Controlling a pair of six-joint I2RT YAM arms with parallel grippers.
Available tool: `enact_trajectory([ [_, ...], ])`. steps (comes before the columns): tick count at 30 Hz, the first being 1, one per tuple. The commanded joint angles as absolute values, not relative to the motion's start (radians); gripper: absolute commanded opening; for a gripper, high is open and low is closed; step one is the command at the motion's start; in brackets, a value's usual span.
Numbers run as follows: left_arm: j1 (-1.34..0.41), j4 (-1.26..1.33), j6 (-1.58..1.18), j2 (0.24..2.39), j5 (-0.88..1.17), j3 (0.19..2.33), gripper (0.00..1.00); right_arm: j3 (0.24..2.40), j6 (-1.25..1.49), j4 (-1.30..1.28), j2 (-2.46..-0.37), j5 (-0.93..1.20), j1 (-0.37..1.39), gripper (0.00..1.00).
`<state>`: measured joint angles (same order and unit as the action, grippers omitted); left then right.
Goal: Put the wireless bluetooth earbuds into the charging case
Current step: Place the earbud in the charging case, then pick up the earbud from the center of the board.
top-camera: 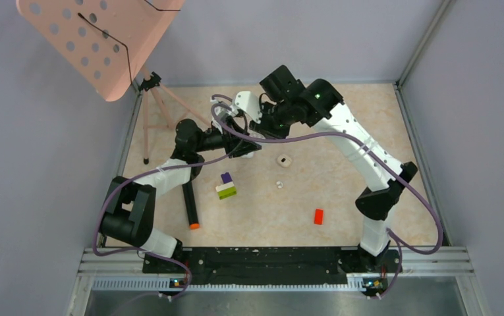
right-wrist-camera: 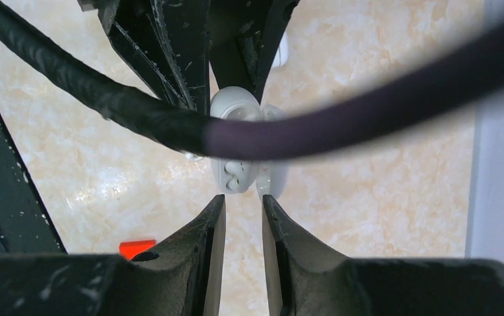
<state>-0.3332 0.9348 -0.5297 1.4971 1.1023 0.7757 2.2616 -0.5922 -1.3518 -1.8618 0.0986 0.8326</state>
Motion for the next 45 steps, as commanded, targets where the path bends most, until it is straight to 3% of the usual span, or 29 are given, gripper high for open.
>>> enact_trajectory([
  [1, -0.333, 0.992, -0.52, 1.489, 1.093, 0.782, 0.0, 2.329, -0.549, -1.362, -1.758, 0.131, 0.811, 0.27],
  [5, -0.321, 0.977, -0.541, 1.494, 1.08, 0.785, 0.0, 2.189, -0.554, -1.302, -1.606, 0.198, 0.806, 0.28],
  [13, -0.232, 0.901, -0.616, 1.47, 1.053, 0.788, 0.0, 1.546, -0.747, -1.004, -1.342, 0.31, 0.704, 0.21],
  [17, -0.193, 0.853, -0.626, 1.439, 1.046, 0.787, 0.0, 1.375, -0.727, -0.88, -1.382, 0.316, 0.703, 0.17],
  [24, -0.148, 0.739, -0.608, 1.36, 1.012, 0.763, 0.0, 1.29, -0.181, -0.707, -1.559, 0.296, 0.688, 0.2],
  [30, -0.131, 0.705, -0.616, 1.329, 0.991, 0.756, 0.0, 1.245, -0.044, -0.685, -1.67, 0.382, 0.646, 0.2],
  [34, -0.119, 0.691, -0.616, 1.315, 0.986, 0.746, 0.0, 1.232, -0.371, -0.66, -1.636, 0.52, 0.646, 0.18],
  [42, -0.092, 0.582, -0.549, 1.278, 0.995, 0.75, 0.0, 0.829, -1.545, -0.359, -1.373, 0.617, 0.638, 0.13],
  [45, -0.091, 0.532, -0.515, 1.263, 1.0, 0.757, 0.0, 0.832, -1.716, -0.404, -1.41, 0.643, 0.637, 0.16],
])
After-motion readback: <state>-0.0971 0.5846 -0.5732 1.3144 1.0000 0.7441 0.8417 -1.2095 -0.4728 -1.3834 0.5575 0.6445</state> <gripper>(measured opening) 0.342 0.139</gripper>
